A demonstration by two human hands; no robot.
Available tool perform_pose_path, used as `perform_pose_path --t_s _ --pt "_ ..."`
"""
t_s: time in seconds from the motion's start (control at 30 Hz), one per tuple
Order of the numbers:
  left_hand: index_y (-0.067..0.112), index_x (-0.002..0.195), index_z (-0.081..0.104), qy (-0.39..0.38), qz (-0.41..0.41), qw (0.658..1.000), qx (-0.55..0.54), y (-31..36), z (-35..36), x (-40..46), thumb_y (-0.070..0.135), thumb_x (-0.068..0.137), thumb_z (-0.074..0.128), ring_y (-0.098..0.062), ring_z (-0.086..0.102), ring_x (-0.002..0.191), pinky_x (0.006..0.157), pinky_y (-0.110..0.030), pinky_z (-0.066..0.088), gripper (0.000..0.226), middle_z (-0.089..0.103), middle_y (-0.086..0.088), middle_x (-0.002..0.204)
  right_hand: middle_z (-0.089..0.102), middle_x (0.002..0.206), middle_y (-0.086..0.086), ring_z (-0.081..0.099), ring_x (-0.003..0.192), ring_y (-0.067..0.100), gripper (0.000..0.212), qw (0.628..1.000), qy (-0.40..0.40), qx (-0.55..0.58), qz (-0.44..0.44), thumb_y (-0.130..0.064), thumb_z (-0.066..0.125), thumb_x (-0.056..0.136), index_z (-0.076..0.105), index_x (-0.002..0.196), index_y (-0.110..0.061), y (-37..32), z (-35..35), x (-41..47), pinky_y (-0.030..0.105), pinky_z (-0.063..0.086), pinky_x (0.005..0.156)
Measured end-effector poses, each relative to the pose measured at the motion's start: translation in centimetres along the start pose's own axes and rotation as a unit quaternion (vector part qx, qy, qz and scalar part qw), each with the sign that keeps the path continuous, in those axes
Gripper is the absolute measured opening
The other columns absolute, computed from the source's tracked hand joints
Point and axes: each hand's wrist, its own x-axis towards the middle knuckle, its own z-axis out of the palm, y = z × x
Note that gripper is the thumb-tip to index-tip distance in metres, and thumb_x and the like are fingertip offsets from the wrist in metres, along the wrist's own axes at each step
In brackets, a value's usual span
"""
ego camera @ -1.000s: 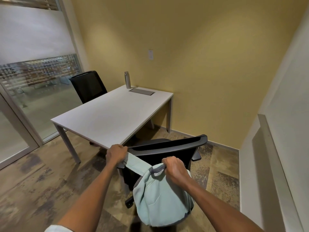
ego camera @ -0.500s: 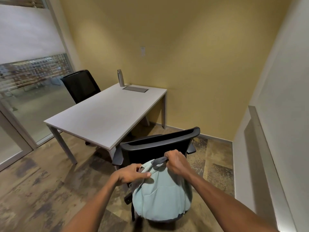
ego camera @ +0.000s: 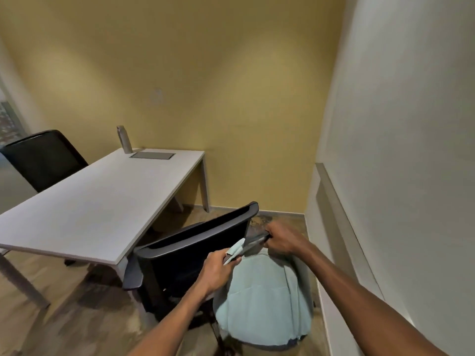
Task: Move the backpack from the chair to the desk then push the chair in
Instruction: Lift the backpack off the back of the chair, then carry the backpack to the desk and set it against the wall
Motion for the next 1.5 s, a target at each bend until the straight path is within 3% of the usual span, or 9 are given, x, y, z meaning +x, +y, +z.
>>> perform_pose_path --t_s 0.2,0.37,0.57,0.73,0.8,0.9,0.97,1.27,1.5 --pt "0.024 0.089 0.071 0.033 0.043 0.998 0.012 7.4 3.1 4.8 0.039 0.094 0.062 -0.017 0.059 0.063 0.054 -0.032 0.04 0.018 0.067 0.0 0.072 0.056 0.062 -0.005 0.057 0.064 0.025 0.016 0.996 0.058 -0.011 0.067 -0.015 0.059 0.075 0.056 0.062 -0.023 4.7 -7.1 -1.3 0.027 0.039 0.051" --pt "0.02 0.078 0.063 0.053 0.091 0.994 -0.013 13.3 4.3 9.4 0.015 0.092 0.055 -0.028 0.058 0.066 0.051 -0.03 0.034 0.017 0.062 -0.001 0.066 0.064 0.07 0.004 0.06 0.067 0.027 0.013 0.989 0.125 0.003 0.084 -0.014 0.058 0.08 0.064 0.07 -0.019 7.9 -12.3 -1.4 0.033 0.043 0.055" --pt "0.011 0.08 0.068 0.063 0.131 0.987 -0.075 19.4 5.6 14.7 0.018 0.094 0.059 -0.026 0.056 0.067 0.058 -0.037 0.039 0.018 0.071 -0.011 0.076 0.069 0.086 -0.003 0.062 0.08 0.013 0.017 0.968 0.204 0.13 0.07 -0.026 0.072 0.079 0.073 0.097 -0.027 13.3 -16.9 -1.3 0.029 0.046 0.067" --pt "0.008 0.082 0.07 0.084 0.128 0.982 -0.112 22.2 5.5 19.6 0.018 0.093 0.059 -0.023 0.056 0.068 0.064 -0.047 0.048 0.019 0.073 -0.015 0.08 0.058 0.124 -0.009 0.056 0.112 0.014 0.084 0.961 0.126 0.219 0.114 -0.043 0.091 0.061 0.051 0.133 -0.028 19.4 -17.6 -0.7 0.036 0.049 0.093" --pt "0.01 0.078 0.069 0.085 0.129 0.98 -0.128 22.7 5.0 21.5 0.02 0.093 0.06 -0.021 0.054 0.067 0.062 -0.045 0.047 0.02 0.073 -0.015 0.08 0.063 0.122 -0.003 0.059 0.11 0.02 0.079 0.962 0.127 0.216 0.11 -0.036 0.093 0.06 0.055 0.128 -0.022 20.9 -17.0 0.3 0.042 0.051 0.094" --pt "0.005 0.083 0.072 0.084 0.138 0.976 -0.149 23.7 4.6 24.5 0.023 0.093 0.062 -0.018 0.053 0.067 0.061 -0.043 0.046 0.023 0.074 -0.019 0.084 0.073 0.091 0.006 0.067 0.092 0.029 0.029 0.935 0.238 0.237 0.113 -0.021 0.085 0.068 0.071 0.092 -0.016 22.3 -16.6 3.5 0.035 0.051 0.073" --pt "0.004 0.083 0.071 0.09 0.139 0.976 -0.145 24.1 4.0 26.1 0.024 0.093 0.061 -0.018 0.054 0.068 0.06 -0.041 0.044 0.025 0.073 -0.02 0.086 0.071 0.077 0.008 0.067 0.081 0.031 0.014 0.919 0.292 0.235 0.123 -0.019 0.079 0.072 0.068 0.076 -0.013 22.2 -16.9 5.7 0.033 0.044 0.062" --pt "0.012 0.088 0.074 0.119 0.14 0.978 -0.102 25.2 0.0 36.9 0.041 0.088 0.061 -0.037 0.067 0.084 0.073 -0.053 0.054 0.032 0.074 -0.012 0.084 0.047 0.052 -0.01 0.047 0.056 0.019 0.041 0.902 0.358 0.201 0.133 -0.027 0.078 0.075 0.045 0.05 -0.026 22.9 -21.3 17.0 0.031 0.03 0.048" --pt "0.001 0.092 0.073 0.112 0.135 0.978 -0.11 24.1 -1.3 47.1 0.031 0.095 0.064 -0.02 0.058 0.078 0.069 -0.04 0.048 0.031 0.073 -0.018 0.087 0.049 0.057 -0.009 0.049 0.063 0.024 0.039 0.913 0.334 0.192 0.13 -0.03 0.077 0.076 0.047 0.051 -0.028 25.2 -23.4 26.8 0.032 0.032 0.053"
